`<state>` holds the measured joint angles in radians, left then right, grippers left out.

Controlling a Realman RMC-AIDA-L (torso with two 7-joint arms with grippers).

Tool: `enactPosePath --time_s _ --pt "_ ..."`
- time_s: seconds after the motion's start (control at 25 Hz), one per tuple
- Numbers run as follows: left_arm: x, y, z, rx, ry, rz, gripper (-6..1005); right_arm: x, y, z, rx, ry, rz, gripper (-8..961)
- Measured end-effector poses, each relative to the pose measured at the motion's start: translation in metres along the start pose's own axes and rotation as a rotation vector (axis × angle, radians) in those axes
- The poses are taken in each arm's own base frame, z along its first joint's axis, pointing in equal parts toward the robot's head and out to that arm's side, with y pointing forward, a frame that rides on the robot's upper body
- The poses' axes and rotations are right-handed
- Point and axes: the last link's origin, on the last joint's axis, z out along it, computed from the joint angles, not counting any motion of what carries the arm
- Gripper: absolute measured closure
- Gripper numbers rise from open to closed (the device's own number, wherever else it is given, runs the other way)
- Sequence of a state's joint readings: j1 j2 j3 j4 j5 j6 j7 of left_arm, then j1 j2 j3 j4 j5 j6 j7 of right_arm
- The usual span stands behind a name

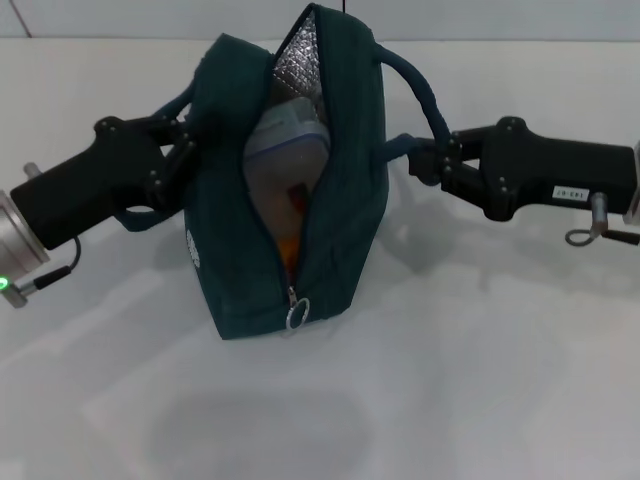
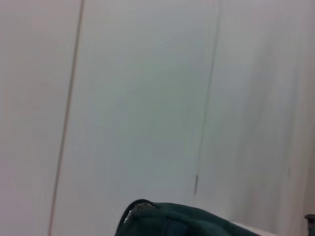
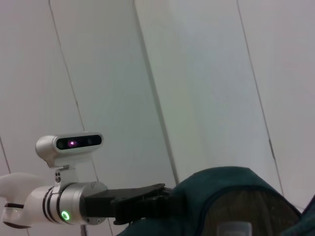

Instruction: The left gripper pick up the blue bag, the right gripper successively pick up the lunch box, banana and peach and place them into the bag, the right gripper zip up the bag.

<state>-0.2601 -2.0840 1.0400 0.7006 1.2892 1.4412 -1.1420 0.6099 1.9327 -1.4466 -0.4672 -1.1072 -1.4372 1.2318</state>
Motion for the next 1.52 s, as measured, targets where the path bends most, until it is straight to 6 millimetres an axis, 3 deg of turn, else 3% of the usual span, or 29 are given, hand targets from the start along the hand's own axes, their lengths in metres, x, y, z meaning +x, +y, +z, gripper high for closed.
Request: enactPosePath --time_s 0.36,0.44,0.68,0.84,1.04,1.28,1.52 --pt "-0.01 0.009 0.002 -0.031 0.017 0.038 957 0.001 0.0 -0.004 0.016 -0.008 -0.002 867" --pt "-0.011 0.009 0.002 -0.03 0.016 0.039 957 -0.001 0.0 -0.008 0.027 -0.035 -0.011 700" --pt "-0.011 0.008 0.002 -0.029 0.018 0.052 957 -0.004 0.005 -0.019 0.075 -0.127 -0.043 497" --pt "-0.009 0.007 0.004 -0.033 0.021 0.072 957 0.005 0.023 -0.017 -0.067 -0.027 -0.079 492" --pt "-0.005 0.007 0.013 -0.055 0.022 0.092 957 0.028 0.043 0.004 -0.251 0.18 -0.067 485" --pt "-0.007 0.008 0.025 -0.082 0.02 0.095 956 0.05 0.045 0.028 -0.232 0.295 -0.045 485" --pt "-0.01 0.009 0.026 -0.08 0.018 0.108 956 0.052 0.044 0.05 -0.209 0.328 -0.054 484"
